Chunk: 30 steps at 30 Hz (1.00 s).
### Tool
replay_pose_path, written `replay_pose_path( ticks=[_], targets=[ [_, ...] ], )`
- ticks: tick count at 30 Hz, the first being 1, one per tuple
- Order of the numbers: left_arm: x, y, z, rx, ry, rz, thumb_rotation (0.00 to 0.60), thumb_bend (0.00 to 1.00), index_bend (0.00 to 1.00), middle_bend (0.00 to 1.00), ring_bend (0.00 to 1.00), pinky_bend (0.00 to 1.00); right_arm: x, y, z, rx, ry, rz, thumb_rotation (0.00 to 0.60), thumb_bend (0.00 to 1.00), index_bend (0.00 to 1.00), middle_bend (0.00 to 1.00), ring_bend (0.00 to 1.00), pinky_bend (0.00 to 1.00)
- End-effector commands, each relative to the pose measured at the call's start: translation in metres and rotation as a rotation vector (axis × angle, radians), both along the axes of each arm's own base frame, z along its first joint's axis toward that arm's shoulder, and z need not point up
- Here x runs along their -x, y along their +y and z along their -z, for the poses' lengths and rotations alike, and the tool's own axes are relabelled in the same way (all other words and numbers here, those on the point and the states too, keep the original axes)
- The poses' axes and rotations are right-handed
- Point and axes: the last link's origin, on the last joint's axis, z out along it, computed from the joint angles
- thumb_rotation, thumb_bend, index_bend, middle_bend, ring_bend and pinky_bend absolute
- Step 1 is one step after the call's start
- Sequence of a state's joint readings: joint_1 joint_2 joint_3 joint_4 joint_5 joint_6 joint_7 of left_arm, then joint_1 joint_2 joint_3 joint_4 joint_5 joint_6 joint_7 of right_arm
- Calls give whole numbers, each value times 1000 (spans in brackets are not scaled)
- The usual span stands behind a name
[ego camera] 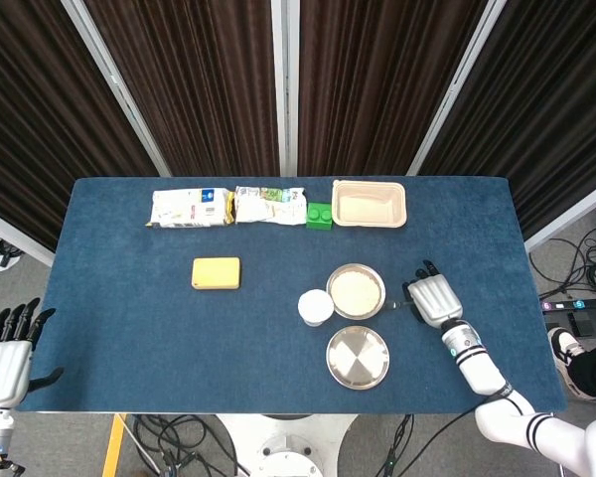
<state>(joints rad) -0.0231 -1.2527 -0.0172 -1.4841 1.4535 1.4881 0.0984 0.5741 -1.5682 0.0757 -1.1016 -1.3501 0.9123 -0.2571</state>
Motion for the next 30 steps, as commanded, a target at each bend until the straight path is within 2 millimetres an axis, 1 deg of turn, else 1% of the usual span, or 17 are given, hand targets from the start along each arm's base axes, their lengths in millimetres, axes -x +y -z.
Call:
replay_pose_path(
  ticks=[1, 3, 6, 8, 10, 11, 14, 20, 23, 30],
  targets=[
    [0, 1, -1, -1, 0, 3, 600, 122, 216, 137, 71, 48, -9, -5, -21, 9, 23, -36, 600, 327, 580, 560, 248, 117],
    [-1, 1, -1, -1, 0, 6, 600, 122, 216, 137, 71, 48, -18, -9, -33, 4, 42, -60, 600, 327, 584, 563, 248, 117],
    [-2, 1, -2, -5, 0, 13, 600, 122, 216, 137, 71, 48, -38, -15, -52, -15, 68, -95, 600, 327, 586, 565, 248, 118],
    [-3, 2, -2, -7, 1, 16, 600, 122, 216, 137, 71, 48, -54, -20, -59, -39, 87, -119, 600, 327, 589, 567, 250, 118],
    [-3, 2, -3, -9, 1, 17, 600, 122, 216, 137, 71, 48, -69, -26, -61, -65, 115, -143, 600, 327, 594, 572, 254, 118],
    [-3, 2, -3, -10, 1, 16, 600, 122, 216, 137, 71, 48, -77, -29, -59, -85, 135, -157, 600, 327, 596, 574, 254, 118],
    [-2, 1, -4, -9, 0, 12, 600, 122, 216, 137, 71, 48, -95, -39, -50, -127, 194, -191, 600, 327, 598, 574, 254, 118],
    [1, -1, -5, -9, -3, -1, 600, 121, 216, 137, 71, 48, -119, -53, -26, -165, 325, -258, 600, 327, 600, 574, 255, 118],
    [2, -2, -4, -9, -7, -5, 600, 122, 216, 137, 71, 48, -125, -56, -17, -171, 398, -293, 600, 327, 600, 574, 254, 118],
    [5, -3, -2, -8, -18, -11, 600, 122, 216, 137, 71, 48, -132, -60, 0, -174, 520, -325, 600, 327, 600, 574, 255, 118]
  ],
)
